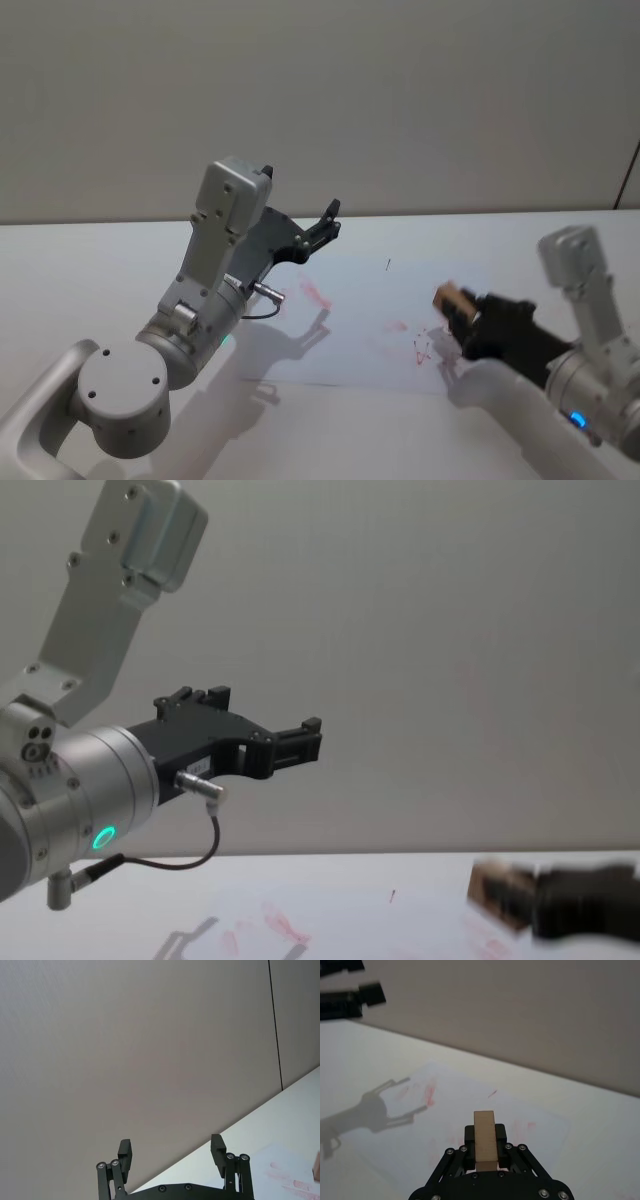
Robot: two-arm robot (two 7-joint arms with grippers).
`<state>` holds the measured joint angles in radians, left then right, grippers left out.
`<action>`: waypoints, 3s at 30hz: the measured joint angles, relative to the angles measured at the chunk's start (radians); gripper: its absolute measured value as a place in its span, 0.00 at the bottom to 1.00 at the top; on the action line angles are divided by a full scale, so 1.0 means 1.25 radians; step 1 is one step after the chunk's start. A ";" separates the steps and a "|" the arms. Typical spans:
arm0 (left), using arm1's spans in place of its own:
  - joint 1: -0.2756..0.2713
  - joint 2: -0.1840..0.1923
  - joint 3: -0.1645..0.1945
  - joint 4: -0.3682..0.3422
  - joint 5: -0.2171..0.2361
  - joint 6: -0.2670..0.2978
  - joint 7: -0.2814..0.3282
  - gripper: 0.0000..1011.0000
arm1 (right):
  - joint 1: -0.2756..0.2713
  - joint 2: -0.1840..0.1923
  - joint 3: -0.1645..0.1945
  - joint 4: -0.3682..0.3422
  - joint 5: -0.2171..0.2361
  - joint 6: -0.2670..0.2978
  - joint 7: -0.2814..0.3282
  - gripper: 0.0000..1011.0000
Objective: Use the one hand to pick up the stamp and affix it onto the A4 paper.
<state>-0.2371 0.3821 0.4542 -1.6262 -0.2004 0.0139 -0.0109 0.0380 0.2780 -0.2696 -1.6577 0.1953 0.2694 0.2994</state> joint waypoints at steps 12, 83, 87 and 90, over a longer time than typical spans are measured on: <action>0.000 0.000 0.000 0.000 0.000 0.000 0.000 0.99 | -0.032 0.035 0.052 -0.105 0.101 -0.014 -0.094 0.21; 0.000 0.000 0.000 0.000 0.000 0.000 0.000 0.99 | -0.154 0.147 0.106 -0.098 0.049 0.054 -0.118 0.31; 0.000 0.000 0.000 0.000 0.000 0.000 0.000 0.99 | -0.154 0.147 0.106 -0.097 0.046 0.054 -0.118 0.44; 0.000 0.000 0.000 0.000 0.000 0.000 0.000 0.99 | -0.153 0.146 0.106 -0.096 0.044 0.054 -0.118 0.53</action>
<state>-0.2372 0.3821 0.4542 -1.6262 -0.2004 0.0139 -0.0109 -0.1538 0.4612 -0.1374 -1.7774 0.2508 0.3364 0.1517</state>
